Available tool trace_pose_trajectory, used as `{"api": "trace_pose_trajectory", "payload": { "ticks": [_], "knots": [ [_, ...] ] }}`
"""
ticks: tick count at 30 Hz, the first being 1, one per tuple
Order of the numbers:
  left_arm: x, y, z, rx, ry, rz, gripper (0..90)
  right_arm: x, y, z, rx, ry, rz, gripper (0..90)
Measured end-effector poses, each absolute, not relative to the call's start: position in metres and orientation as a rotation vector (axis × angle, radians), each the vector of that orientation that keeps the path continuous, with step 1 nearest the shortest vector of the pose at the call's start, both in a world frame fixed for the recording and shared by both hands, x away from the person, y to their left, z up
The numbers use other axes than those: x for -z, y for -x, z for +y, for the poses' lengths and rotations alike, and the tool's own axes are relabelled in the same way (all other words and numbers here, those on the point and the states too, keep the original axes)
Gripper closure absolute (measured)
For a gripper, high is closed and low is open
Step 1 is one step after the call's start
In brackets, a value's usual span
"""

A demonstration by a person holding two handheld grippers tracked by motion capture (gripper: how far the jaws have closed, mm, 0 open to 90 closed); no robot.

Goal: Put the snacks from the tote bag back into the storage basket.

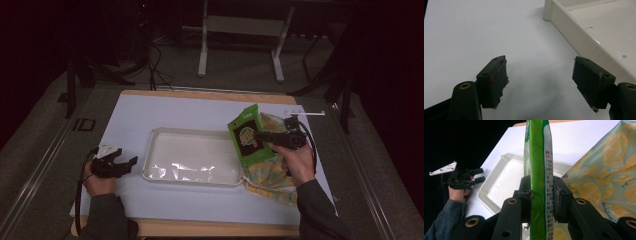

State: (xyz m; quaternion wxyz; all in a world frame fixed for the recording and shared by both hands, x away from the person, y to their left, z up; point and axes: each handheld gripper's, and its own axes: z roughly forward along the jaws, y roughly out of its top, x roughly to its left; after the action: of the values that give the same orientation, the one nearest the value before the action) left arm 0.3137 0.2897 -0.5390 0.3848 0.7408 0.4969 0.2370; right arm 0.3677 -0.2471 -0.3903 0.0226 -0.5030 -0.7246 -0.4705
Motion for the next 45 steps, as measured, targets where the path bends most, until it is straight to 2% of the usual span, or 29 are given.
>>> {"api": "trace_pose_trajectory", "payload": {
  "ticks": [45],
  "knots": [
    [0.539, -0.314, 0.290, -0.604, -1.887, 1.265, 28.2, 0.425, -0.375, -0.203, 1.409, 1.598, -2.276, 72.2]
  ]
}}
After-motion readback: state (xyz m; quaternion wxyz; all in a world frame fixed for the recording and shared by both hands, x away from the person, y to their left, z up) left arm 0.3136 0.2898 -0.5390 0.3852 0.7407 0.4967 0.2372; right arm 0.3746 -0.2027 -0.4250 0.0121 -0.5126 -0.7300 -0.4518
